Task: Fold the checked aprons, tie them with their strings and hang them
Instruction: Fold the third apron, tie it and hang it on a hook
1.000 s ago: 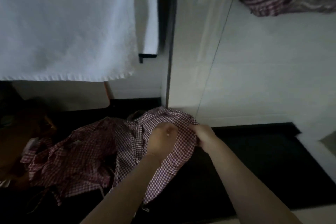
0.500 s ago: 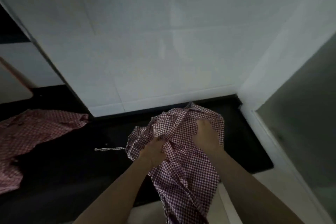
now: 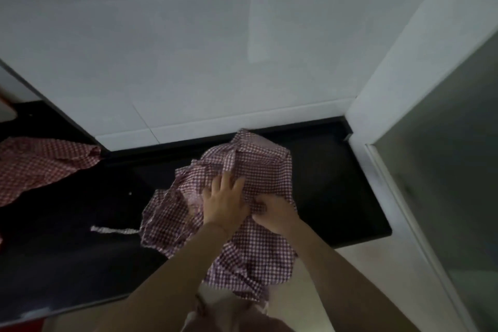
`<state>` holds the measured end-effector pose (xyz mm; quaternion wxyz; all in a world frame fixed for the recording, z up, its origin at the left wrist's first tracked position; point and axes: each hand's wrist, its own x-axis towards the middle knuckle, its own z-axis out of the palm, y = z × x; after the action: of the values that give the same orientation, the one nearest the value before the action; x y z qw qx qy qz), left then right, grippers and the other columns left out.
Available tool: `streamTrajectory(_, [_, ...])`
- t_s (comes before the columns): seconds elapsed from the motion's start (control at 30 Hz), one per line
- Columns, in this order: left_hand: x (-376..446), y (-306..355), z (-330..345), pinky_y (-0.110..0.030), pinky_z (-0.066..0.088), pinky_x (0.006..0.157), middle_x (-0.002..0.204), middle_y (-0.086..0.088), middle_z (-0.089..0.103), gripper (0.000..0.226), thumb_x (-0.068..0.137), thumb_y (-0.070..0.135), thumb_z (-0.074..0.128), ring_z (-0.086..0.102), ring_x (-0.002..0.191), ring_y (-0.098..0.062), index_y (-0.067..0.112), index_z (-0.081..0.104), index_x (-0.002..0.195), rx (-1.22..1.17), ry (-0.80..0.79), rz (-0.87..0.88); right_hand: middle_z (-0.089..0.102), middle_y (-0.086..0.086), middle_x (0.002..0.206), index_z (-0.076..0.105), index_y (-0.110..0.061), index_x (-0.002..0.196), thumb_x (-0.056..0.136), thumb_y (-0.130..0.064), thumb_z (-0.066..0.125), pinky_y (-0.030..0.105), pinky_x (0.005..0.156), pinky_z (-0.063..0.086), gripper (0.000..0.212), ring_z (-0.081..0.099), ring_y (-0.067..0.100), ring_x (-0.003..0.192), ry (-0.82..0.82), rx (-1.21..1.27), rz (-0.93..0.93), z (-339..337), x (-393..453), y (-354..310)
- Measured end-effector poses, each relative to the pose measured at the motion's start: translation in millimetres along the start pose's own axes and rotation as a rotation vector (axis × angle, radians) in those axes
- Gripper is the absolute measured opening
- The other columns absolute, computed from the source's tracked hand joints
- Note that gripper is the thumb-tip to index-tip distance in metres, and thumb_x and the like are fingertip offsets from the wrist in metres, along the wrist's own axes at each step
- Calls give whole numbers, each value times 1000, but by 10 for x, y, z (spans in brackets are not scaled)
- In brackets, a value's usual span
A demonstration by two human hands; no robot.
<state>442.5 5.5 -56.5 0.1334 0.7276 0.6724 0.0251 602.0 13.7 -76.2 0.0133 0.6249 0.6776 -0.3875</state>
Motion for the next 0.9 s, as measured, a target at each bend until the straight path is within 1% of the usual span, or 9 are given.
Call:
streamTrajectory(0.07, [-5, -64, 60, -53, 33, 106, 152, -6, 24, 74, 85, 49, 61, 30, 134, -33, 30, 25, 147, 45, -315, -93, 62, -7, 98, 63, -25, 98, 95, -26, 54, 35, 86, 51, 10, 62, 19, 97, 241, 131, 53, -45, -55, -2])
streamTrajectory(0.17, [-99, -238, 157, -49, 39, 103, 147, -4, 32, 78, 85, 48, 65, 35, 132, -32, 28, 24, 148, 76, -426, -119, 53, 1, 117, 55, -19, 119, 93, -21, 56, 35, 86, 51, 26, 56, 19, 103, 549, 164, 264, -134, -130, 163])
streamTrajectory(0.27, [-172, -329, 215, -40, 47, 92, 133, -3, 46, 43, 91, 38, 59, 46, 119, -27, 22, 51, 130, 39, -333, -114, 55, 11, 128, 52, -6, 132, 93, -33, 62, 35, 91, 46, 48, 57, 26, 113, 214, 410, 420, -155, -168, 308])
streamTrajectory(0.33, [-185, -337, 206, -36, 48, 86, 122, -4, 53, 25, 93, 33, 56, 51, 111, -25, 16, 64, 111, -61, -275, -142, 68, 12, 106, 67, -2, 105, 94, -32, 61, 35, 84, 49, 32, 64, 24, 94, 29, 498, 415, -127, -199, 300])
streamTrajectory(0.4, [-200, -358, 185, -34, 49, 84, 115, -3, 57, 23, 95, 32, 56, 55, 106, -23, 14, 69, 100, -163, -251, -185, 66, 9, 82, 66, -6, 80, 93, -22, 63, 30, 69, 48, 20, 60, 18, 72, -37, 470, 403, -94, -213, 274])
streamTrajectory(0.57, [-236, -433, -92, -38, 47, 89, 96, 5, 66, 20, 92, 33, 63, 56, 99, -19, 19, 75, 84, -258, -39, -178, 56, 2, 84, 48, -15, 106, 91, -27, 63, 21, 48, 39, 25, 49, 11, 64, -210, 500, 530, -243, -240, 139])
streamTrajectory(0.67, [-262, -401, -330, -39, 46, 89, 83, 11, 65, 18, 89, 32, 68, 55, 89, -15, 21, 74, 75, -281, 88, -145, 47, -3, 67, 48, -17, 81, 89, -18, 58, 20, 47, 30, 13, 38, 8, 55, -320, 553, 538, -280, -331, -54])
streamTrajectory(0.8, [-265, -368, -678, -40, 49, 83, 76, 5, 66, 23, 88, 28, 69, 59, 82, -20, 15, 72, 69, -327, 271, -184, 59, 4, 82, 58, -15, 80, 90, -14, 59, 24, 53, 43, 10, 53, 14, 69, -89, 717, 440, -491, -343, -357])
streamTrajectory(0.9, [-178, -417, -1103, -41, 46, 77, 76, -1, 63, 30, 91, 30, 62, 58, 84, -27, 12, 65, 67, -343, 437, -263, 61, 10, 80, 60, -5, 77, 93, -22, 62, 26, 62, 46, 24, 57, 19, 69, 334, 774, 327, -1039, -360, -514])
